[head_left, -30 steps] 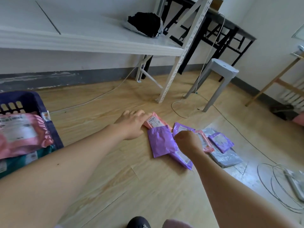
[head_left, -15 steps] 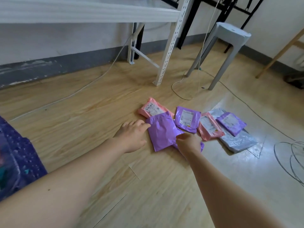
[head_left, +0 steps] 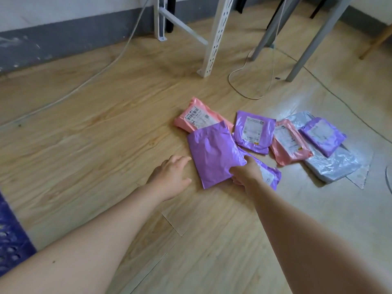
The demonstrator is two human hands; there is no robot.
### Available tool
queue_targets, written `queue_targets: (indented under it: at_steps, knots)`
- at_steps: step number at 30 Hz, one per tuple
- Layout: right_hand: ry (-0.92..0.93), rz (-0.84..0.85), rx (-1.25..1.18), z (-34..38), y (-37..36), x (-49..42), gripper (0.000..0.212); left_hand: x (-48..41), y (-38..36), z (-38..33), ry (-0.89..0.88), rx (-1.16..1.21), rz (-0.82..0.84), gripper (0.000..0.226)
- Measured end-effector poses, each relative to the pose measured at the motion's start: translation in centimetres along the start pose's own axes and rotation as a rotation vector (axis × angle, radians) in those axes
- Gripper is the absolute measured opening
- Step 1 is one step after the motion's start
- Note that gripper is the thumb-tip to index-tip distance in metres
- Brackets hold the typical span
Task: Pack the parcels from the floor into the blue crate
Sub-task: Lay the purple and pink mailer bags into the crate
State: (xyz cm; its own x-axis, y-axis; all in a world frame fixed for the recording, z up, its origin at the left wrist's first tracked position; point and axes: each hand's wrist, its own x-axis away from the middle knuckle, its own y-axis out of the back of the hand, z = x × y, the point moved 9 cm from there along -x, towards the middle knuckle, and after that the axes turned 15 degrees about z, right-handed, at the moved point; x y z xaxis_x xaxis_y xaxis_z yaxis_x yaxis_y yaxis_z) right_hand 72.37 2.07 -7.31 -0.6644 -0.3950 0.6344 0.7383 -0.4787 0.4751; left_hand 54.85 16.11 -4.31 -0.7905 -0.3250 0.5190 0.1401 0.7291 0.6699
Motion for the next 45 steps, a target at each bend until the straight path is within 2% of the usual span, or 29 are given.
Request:
queue_targets:
  at_steps: [5, 8, 13, 16, 20, 23, 25, 29, 33, 36, 39, 41, 45]
  knots:
    - [0.036, 0.046, -0.169, -0.3, -1.5, -2.4, 0.067, -1.1, -1.1, 2.0, 0.048, 0.062, 0.027, 0.059]
    - [0.068, 0.04, -0.185, -0.4, -1.9, -4.4, 0.092, -1.7, -1.5, 2.9, 0.07, 0.087, 0.04, 0.06]
    - [0.051, 0.041, -0.186, -0.5, -2.0, -5.3, 0.105, -2.2, -2.1, 4.0, 0.098, 0.117, 0.074, 0.06]
    - [-0.003, -0.029, -0.117, -1.0, -1.6, -4.8, 0.087, -2.1, -2.3, 4.5, 0.111, 0.125, 0.085, 0.06]
    - [-0.046, -0.03, -0.102, -1.6, -2.4, -3.9, 0.021, -1.7, -2.2, 5.1, 0.121, 0.148, 0.079, 0.058]
    - [0.036, 0.023, -0.052, -0.1, -3.6, -2.1, 0.021, -1.1, -1.5, 5.4, 0.131, 0.236, 0.044, 0.055]
    - [0.112, 0.047, 0.024, 2.0, -4.2, -0.5, 0.024, -0.7, -0.8, 5.9, 0.169, 0.399, 0.009, 0.054]
    - [0.292, 0.034, 0.217, 6.2, -5.1, 3.1, 0.016, 1.5, 1.2, 7.0, 0.245, 1.027, -0.157, 0.036]
    - [0.476, -0.004, 0.29, 10.4, -6.1, 7.5, 0.03, 4.9, 2.5, 8.2, 0.31, 1.499, -0.241, 0.055]
    - [0.549, -0.009, 0.281, 12.5, -7.0, 10.1, 0.036, 7.5, 3.3, 9.1, 0.31, 1.684, -0.268, 0.059]
    - [0.594, 0.027, 0.311, 14.1, -8.4, 13.1, 0.039, 10.9, 4.5, 10.9, 0.353, 1.552, -0.346, 0.028]
    - [0.616, 0.068, 0.318, 14.9, -9.5, 15.5, 0.042, 13.7, 5.4, 12.4, 0.388, 1.446, -0.461, 0.036]
    - [0.613, 0.086, 0.305, 16.0, -10.2, 18.9, 0.038, 17.5, 7.9, 12.6, 0.281, 1.357, -0.585, 0.061]
